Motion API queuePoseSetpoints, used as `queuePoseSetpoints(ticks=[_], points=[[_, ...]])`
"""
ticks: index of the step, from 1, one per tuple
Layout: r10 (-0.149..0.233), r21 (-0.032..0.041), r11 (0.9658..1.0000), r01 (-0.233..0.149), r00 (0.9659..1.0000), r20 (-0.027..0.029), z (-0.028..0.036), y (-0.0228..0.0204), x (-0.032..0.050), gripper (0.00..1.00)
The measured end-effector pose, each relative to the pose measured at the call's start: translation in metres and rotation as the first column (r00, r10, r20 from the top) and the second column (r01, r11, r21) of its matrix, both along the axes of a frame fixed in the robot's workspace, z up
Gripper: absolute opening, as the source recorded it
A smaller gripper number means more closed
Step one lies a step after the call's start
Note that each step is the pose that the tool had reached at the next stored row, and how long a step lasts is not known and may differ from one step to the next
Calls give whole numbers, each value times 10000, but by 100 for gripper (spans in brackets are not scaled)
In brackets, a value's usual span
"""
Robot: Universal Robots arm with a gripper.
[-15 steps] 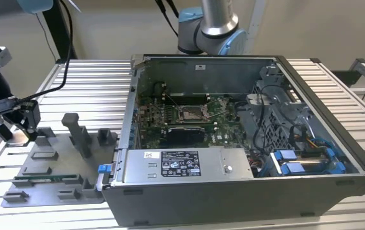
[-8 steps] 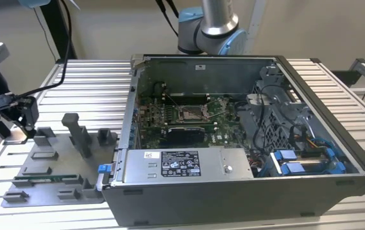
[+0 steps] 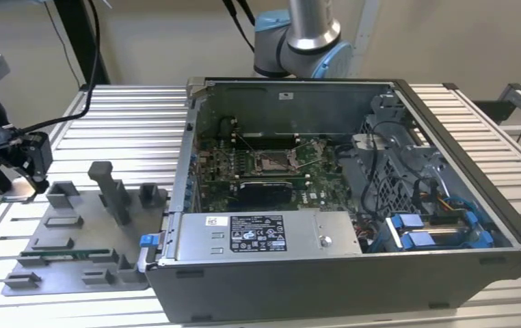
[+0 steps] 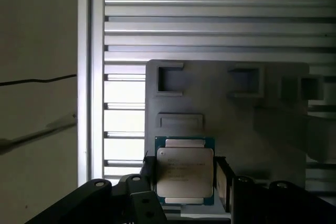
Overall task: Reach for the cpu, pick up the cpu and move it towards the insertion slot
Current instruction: 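Pick up the cpu and move it towards the insertion slot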
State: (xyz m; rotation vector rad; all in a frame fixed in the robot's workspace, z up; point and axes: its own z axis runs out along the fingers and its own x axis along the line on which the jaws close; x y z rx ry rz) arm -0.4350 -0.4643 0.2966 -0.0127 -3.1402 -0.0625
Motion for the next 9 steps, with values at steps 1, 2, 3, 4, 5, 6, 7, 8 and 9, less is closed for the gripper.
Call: queuePoseSetpoints(ticks=[1,2,3,4,5,6,7,8,9], points=[[0,1,10000,0,10000,1,11,0,0,0],[0,0,10000,0,10000,1,24,0,0,0],[0,0,10000,0,10000,0,37,0,0,0],[0,0,10000,0,10000,0,49,0,0,0],[1,0,10000,-1,10000,1,61,0,0,0],[0,0,10000,0,10000,0,72,0,0,0],[0,0,10000,0,10000,0,84,0,0,0],[0,0,10000,0,10000,0,97,0,0,0],[0,0,10000,0,10000,0,111,0,0,0]])
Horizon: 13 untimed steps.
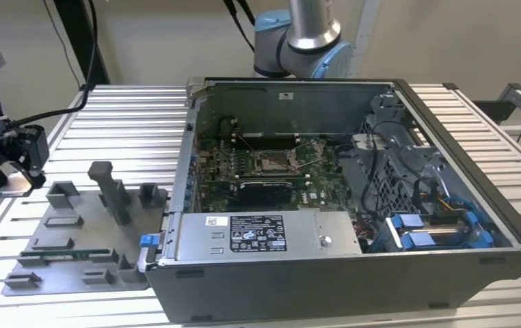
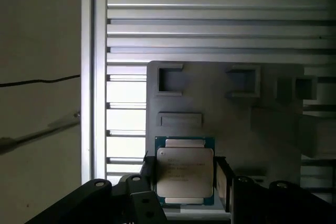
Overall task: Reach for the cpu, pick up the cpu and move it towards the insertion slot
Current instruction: 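Pick up the cpu and move it towards the insertion slot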
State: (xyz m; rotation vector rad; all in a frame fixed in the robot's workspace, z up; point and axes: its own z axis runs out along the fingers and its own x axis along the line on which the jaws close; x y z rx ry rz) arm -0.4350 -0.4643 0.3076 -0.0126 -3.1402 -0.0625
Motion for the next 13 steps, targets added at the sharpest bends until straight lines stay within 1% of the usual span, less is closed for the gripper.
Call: queuePoseSetpoints(ticks=[13], points=[[0,0,10000,0,10000,0,207,0,0,0]])
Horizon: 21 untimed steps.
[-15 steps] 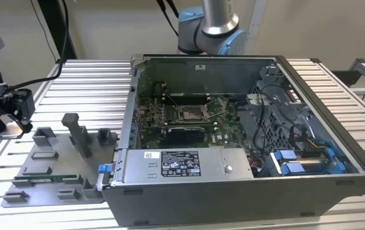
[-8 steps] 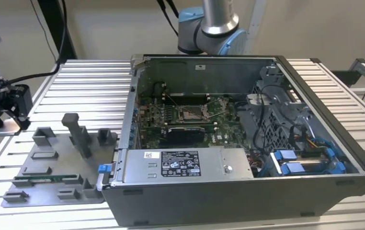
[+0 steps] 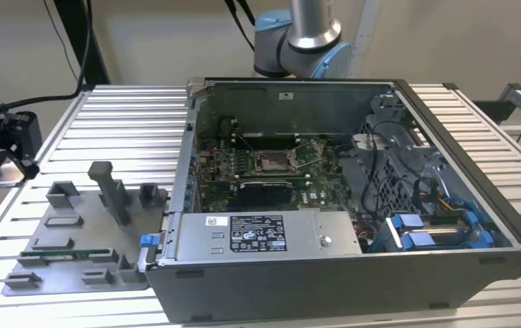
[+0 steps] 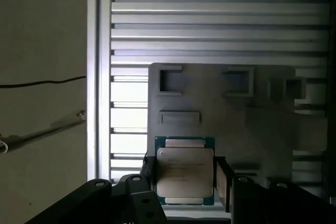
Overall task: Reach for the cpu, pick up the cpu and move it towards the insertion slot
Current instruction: 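Pick up the cpu and move it towards the insertion slot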
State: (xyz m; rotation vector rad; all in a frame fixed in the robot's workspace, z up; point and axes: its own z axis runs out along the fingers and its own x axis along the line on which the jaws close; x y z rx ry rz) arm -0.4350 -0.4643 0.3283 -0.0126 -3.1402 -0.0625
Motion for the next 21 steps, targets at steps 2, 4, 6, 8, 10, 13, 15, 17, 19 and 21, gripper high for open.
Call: queuePoseSetpoints(ticks=[2,4,6,8,10,13,15,17,19,21], points=[[0,0,10000,0,10000,-1,33,0,0,0],[0,0,10000,0,10000,1,68,0,0,0],[0,0,10000,0,10000,0,102,0,0,0],[0,0,10000,0,10000,0,132,0,0,0],[0,0,10000,0,10000,1,159,0,0,0],[0,0,10000,0,10000,0,193,0,0,0],[0,0,10000,0,10000,0,213,0,0,0],[0,0,10000,0,10000,0,232,0,0,0],[0,0,10000,0,10000,0,252,0,0,0],[0,1,10000,0,10000,1,272,0,0,0]])
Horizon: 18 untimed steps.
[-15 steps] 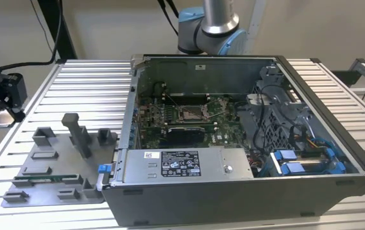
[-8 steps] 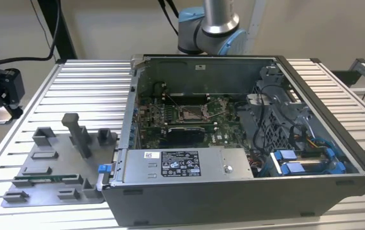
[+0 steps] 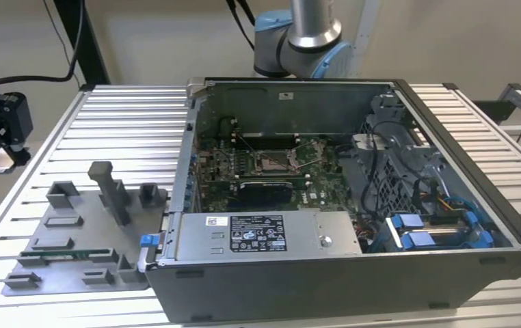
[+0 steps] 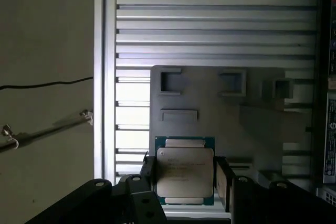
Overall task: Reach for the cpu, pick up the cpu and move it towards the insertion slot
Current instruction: 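Pick up the cpu and move it towards the insertion slot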
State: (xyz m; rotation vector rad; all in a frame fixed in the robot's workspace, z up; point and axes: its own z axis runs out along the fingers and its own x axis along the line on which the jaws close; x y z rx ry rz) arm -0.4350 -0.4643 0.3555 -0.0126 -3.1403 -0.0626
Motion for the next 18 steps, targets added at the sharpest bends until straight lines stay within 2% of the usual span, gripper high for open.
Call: queuePoseSetpoints(ticks=[11,18], points=[[0,-1,10000,0,10000,-1,106,0,0,0],[0,-1,10000,0,10000,-1,198,0,0,0]])
